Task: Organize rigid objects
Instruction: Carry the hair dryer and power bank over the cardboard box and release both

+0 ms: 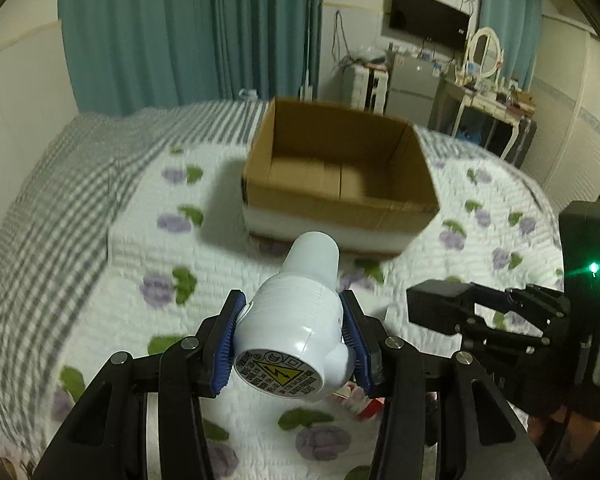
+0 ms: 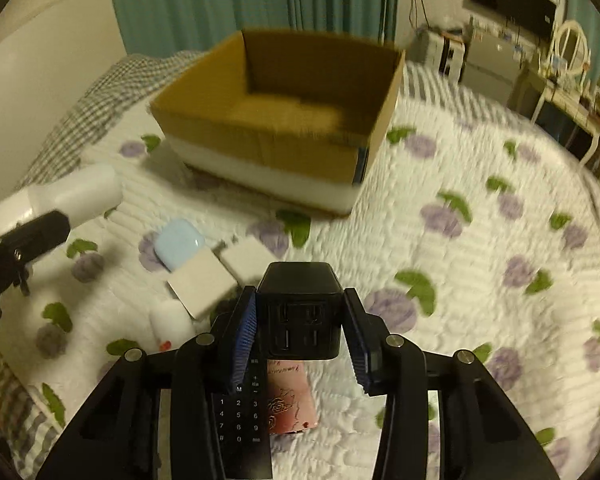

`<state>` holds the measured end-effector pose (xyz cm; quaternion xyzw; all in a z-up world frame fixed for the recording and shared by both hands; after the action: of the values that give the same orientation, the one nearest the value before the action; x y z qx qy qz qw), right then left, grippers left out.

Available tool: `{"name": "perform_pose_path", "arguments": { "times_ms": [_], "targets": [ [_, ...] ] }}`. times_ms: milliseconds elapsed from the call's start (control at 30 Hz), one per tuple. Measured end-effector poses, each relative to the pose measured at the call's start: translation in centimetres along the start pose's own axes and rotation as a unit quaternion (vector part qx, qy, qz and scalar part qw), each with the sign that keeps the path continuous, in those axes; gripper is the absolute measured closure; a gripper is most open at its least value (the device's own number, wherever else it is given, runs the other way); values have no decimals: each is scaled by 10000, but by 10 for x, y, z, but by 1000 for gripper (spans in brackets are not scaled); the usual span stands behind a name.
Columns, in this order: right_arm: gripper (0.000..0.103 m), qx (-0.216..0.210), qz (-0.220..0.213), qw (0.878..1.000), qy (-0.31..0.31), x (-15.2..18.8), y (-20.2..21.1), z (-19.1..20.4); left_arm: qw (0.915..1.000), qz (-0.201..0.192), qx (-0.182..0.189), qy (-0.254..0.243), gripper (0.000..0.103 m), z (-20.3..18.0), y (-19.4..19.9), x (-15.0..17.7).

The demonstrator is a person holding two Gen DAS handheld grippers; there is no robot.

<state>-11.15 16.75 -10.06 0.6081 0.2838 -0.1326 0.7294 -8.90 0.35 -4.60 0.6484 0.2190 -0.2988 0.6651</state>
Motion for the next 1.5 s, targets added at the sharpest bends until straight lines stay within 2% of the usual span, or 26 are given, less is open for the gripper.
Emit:
{"name": "perform_pose_path", "arguments": {
  "times_ms": [200, 333, 433, 533, 700, 867, 1000, 1167, 1300, 1333, 1367, 1400, 1500],
  "targets": [
    [61, -167, -332, 9991, 191, -39, 31, 11, 9996, -263, 78, -69, 55, -1, 6, -42],
    [61, -320, -603, 9973, 251, -79, 49, 15, 9987, -469, 116, -138, 55, 1, -3, -80],
    [61, -285, -861, 9952, 357, -117, 55, 15, 9985, -522, 73, -172, 55, 5, -18, -102],
    [61, -196, -1045, 9935, 408, -157, 46, 12, 9988, -446, 74, -173, 55, 8, -49, -123],
    [61, -150, -1044, 9937, 374, -195, 6, 4, 9990, -362, 90, -237, 55, 9, -100, -147],
    [61, -110, -819, 9964, 210, -212, -53, -9, 9992, -156, 140, -342, 55, 4, -149, -152],
    [61, -101, -746, 9969, 207, -214, -83, -10, 9988, -46, 198, -447, 54, -2, -177, -146],
    [61, -171, -695, 9972, 223, -209, -102, -9, 9979, -24, 240, -602, 52, -10, -187, -144],
    [61, -246, -594, 9977, 196, -204, -103, -11, 9983, 0, 161, -556, 44, -4, -183, -142],
    [53, -245, -663, 9973, 189, -203, -96, -11, 9984, -7, 193, -528, 44, -2, -179, -141],
    [37, -235, -724, 9969, 184, -205, -90, -13, 9985, 24, 246, -497, 42, -2, -174, -139],
    [33, -230, -763, 9967, 167, -204, -84, -14, 9986, 36, 212, -475, 41, 0, -167, -137],
    [31, -191, -889, 9958, 83, -202, -53, -19, 9987, -37, 82, -502, 39, 4, -140, -131]
  ]
}}
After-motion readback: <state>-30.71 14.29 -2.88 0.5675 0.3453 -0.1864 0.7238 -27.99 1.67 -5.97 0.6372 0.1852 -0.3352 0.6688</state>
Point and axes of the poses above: each gripper's, at about its wrist camera, not at the fingertips, and y roughly against the way its jaws point, z to its left, x to its underside, the point moved 7 cm from there along -y, roughly the way its jaws point, and after that the axes turned 5 degrees about -y, right-handed, at the moved point
